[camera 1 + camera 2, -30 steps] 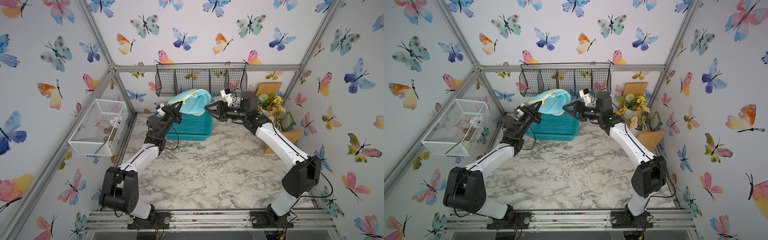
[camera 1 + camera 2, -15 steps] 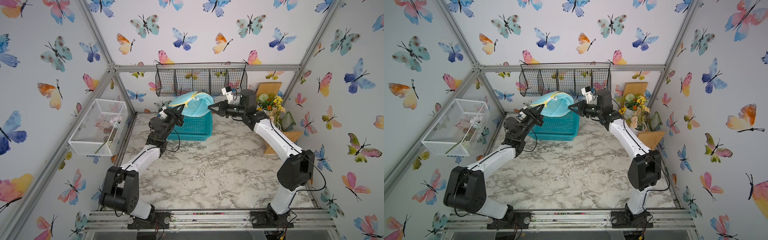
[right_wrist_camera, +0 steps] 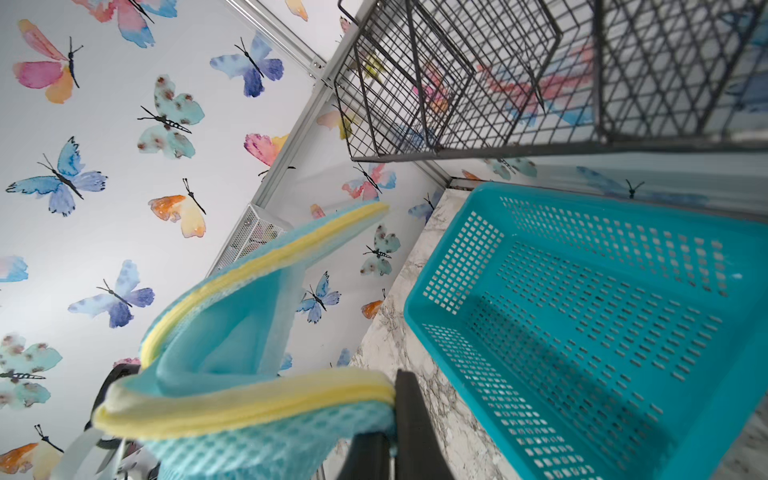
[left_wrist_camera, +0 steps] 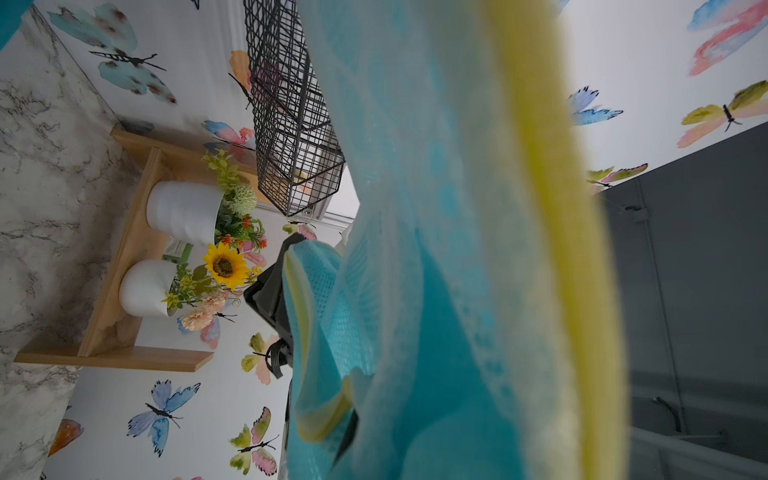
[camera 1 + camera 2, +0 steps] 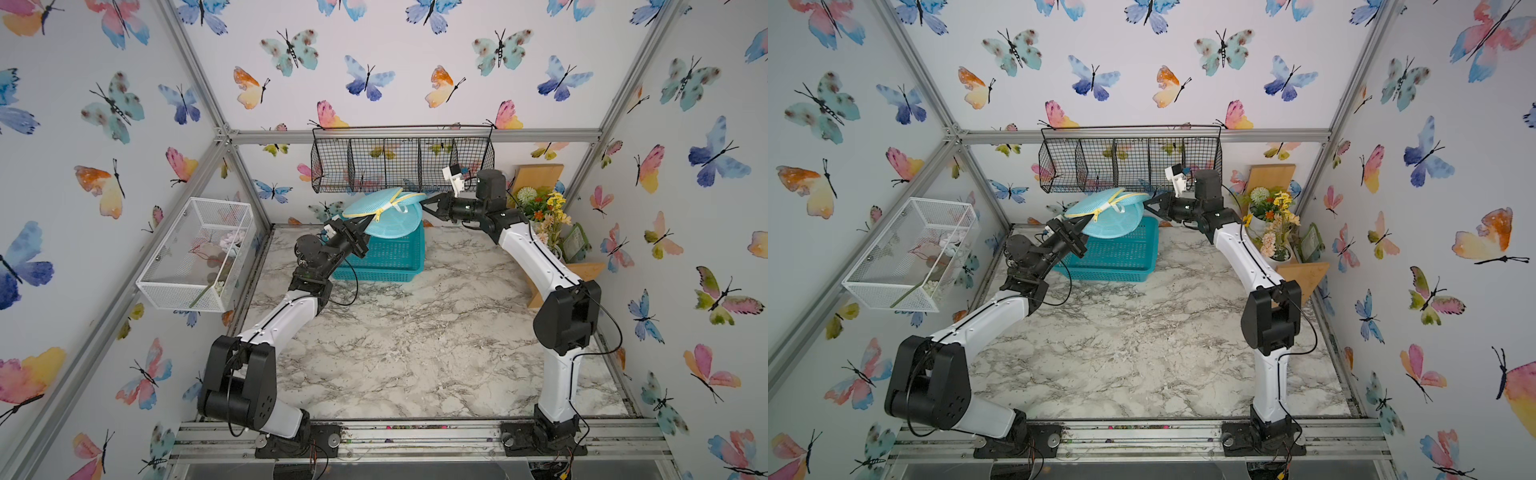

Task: Turn the laundry bag inside out
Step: Turn over the laundry bag.

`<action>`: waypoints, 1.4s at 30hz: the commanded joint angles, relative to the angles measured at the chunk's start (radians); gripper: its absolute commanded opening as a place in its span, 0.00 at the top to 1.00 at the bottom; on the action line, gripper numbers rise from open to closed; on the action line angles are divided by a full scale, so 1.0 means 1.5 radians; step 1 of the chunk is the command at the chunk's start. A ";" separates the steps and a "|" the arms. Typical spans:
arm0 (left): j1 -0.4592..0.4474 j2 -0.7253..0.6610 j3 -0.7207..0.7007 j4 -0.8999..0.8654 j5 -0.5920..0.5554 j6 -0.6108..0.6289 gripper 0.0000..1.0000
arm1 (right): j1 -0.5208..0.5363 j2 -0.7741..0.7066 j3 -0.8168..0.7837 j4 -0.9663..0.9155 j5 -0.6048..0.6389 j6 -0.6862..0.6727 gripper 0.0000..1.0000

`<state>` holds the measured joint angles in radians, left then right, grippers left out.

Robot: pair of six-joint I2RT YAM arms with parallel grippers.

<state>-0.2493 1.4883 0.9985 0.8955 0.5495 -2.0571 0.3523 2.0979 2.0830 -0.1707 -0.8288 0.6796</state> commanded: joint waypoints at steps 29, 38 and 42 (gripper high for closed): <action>-0.091 0.043 0.168 -0.324 -0.249 0.338 1.00 | 0.061 -0.313 -0.436 0.166 0.012 0.456 0.34; -0.144 0.048 0.151 -0.304 -0.267 0.363 1.00 | 0.086 -0.233 -0.381 0.277 0.041 0.548 0.37; -0.153 0.043 0.136 -0.305 -0.252 0.367 1.00 | 0.086 -0.223 -0.374 0.294 0.053 0.561 0.58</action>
<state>-0.4667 1.5608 1.2133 0.4049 0.1833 -1.5444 0.4767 1.7649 1.4830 0.1860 -0.7822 1.4845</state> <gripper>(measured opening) 0.118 0.448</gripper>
